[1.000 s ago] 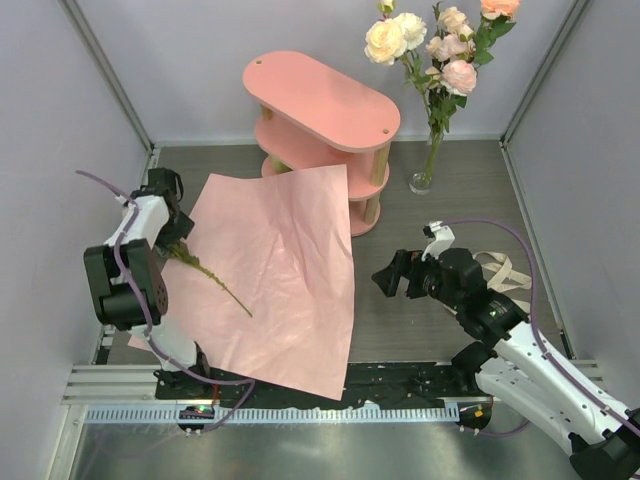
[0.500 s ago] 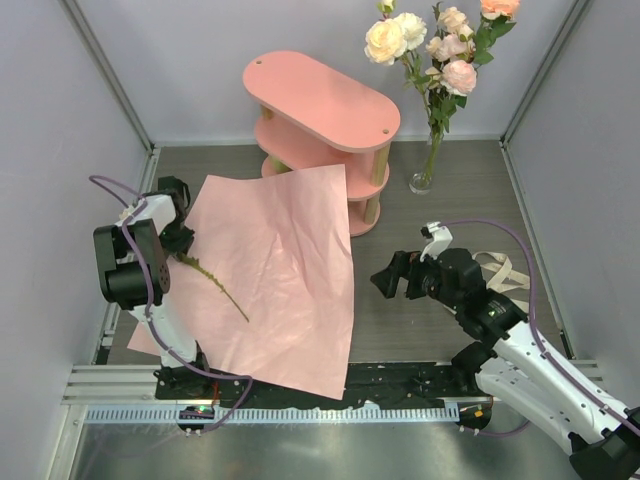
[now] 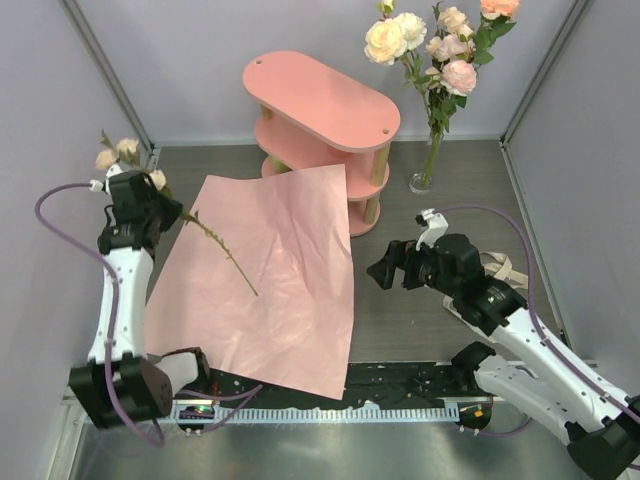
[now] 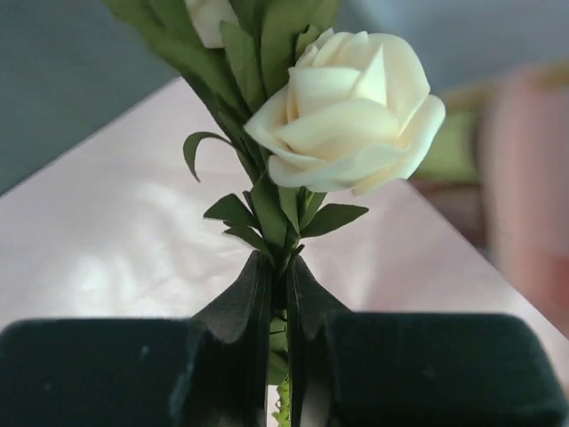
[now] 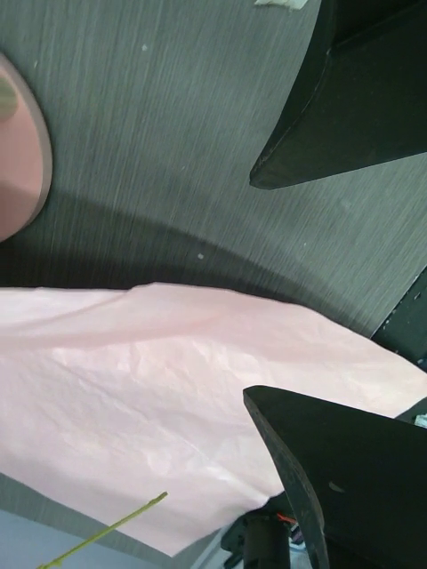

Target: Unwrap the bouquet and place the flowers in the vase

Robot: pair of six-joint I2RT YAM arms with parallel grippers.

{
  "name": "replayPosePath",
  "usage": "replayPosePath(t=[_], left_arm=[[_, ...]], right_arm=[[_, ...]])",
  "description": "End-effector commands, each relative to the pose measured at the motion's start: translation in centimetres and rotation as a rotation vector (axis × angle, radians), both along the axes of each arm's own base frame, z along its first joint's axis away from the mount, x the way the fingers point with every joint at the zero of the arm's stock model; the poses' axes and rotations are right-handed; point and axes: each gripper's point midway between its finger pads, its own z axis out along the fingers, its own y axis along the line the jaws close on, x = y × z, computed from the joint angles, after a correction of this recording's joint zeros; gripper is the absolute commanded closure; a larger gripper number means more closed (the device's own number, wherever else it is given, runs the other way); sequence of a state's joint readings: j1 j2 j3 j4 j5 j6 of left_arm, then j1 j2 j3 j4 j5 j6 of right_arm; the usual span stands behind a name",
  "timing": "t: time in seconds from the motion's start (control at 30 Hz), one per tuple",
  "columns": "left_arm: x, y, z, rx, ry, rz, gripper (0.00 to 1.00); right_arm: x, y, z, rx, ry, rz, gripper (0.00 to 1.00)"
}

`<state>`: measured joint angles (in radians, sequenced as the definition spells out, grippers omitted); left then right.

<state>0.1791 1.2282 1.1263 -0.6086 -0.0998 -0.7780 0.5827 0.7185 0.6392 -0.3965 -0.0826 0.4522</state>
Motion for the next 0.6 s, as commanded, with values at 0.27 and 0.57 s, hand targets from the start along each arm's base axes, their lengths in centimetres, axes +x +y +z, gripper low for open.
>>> replayPosePath(t=[0.27, 0.57], left_arm=[[-7.8, -22.0, 10.9, -0.105, -0.723, -1.153, 1.0], [-13.1, -26.1, 11.1, -0.203, -0.745, -1.385, 1.0]], right_arm=[[-3.0, 12.8, 9.3, 0.178, -0.093, 0.553, 0.05], [-2.0, 17.7, 16.2, 0.397, -0.117, 0.52, 0.07]])
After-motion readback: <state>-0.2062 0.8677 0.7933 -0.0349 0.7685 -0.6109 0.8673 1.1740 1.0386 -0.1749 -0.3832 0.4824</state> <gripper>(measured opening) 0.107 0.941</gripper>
